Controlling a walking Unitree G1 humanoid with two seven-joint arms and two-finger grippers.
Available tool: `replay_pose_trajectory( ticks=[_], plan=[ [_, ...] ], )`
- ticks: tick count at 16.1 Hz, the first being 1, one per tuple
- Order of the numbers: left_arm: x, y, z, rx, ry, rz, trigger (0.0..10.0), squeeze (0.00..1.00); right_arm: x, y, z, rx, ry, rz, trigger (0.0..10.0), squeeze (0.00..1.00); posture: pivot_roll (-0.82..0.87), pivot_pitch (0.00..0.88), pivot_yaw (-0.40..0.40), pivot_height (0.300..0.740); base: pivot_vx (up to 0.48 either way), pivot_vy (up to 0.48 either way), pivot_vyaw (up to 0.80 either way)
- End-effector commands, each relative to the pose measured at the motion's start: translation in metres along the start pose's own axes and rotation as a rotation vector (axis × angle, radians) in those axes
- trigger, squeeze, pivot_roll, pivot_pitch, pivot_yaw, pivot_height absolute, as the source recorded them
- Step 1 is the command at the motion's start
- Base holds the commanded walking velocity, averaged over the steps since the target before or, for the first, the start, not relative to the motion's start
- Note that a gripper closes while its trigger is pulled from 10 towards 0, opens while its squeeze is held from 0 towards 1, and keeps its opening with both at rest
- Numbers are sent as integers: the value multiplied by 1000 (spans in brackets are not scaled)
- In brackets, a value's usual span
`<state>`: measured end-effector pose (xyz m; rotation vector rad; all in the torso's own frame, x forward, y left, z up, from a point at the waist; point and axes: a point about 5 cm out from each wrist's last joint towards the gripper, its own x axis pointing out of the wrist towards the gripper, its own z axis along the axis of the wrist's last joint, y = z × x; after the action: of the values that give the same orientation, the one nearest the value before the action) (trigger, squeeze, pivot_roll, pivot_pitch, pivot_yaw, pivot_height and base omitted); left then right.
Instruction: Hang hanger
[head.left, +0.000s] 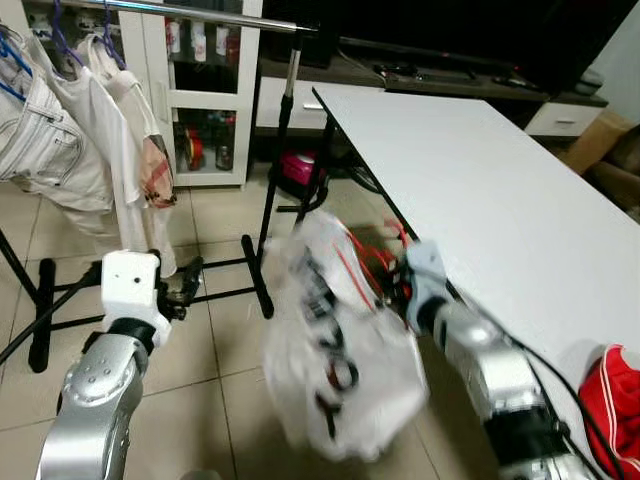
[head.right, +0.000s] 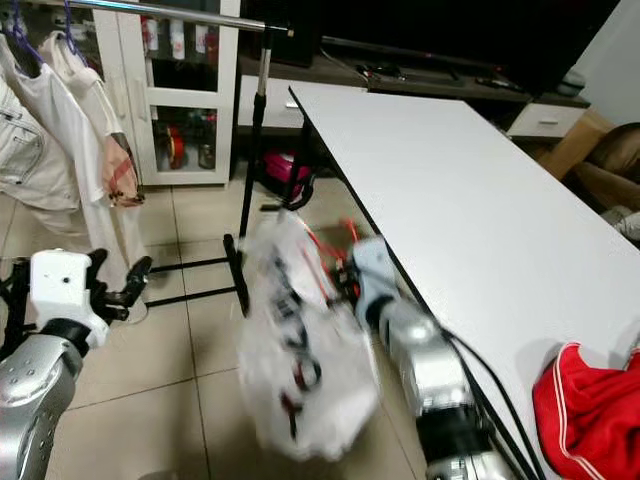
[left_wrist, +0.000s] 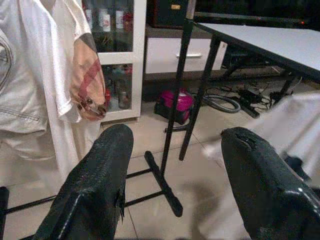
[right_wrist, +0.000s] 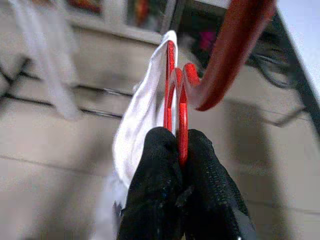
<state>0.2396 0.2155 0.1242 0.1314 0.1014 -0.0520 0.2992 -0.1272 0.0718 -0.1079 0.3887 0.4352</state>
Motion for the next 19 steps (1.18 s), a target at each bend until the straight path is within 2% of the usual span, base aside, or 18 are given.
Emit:
replay_pose_trajectory(
  ticks=[1,3,5,9,13,19],
  plan=[
    [0,-10,0,0,1,-38,10000,0,-1,-10,6,-65,-6,-69,10000,0,45,0,-204,740,274,0,0],
    [0,-13,1,-10,0,-31,10000,0,0,-11,5,-79,4,-76,10000,0,47,0,-201,740,339,0,0],
    [3,-17,1,-6,-5,-19,10000,0,-1,-6,13,-30,-43,-74,10000,0,44,0,-205,740,352,0,0],
    [3,-23,-1,-8,-7,-20,10000,0,-1,-4,23,-41,-94,-65,10000,0,24,0,-226,740,357,0,0],
    [2,-22,5,-5,-22,-9,10000,0,1,-4,29,-25,-117,-70,10000,0,33,0,-230,740,366,0,0],
    [0,-17,13,28,-35,-12,10000,0,6,7,31,-14,-141,-51,10000,0,56,23,-214,740,380,0,97]
  ],
)
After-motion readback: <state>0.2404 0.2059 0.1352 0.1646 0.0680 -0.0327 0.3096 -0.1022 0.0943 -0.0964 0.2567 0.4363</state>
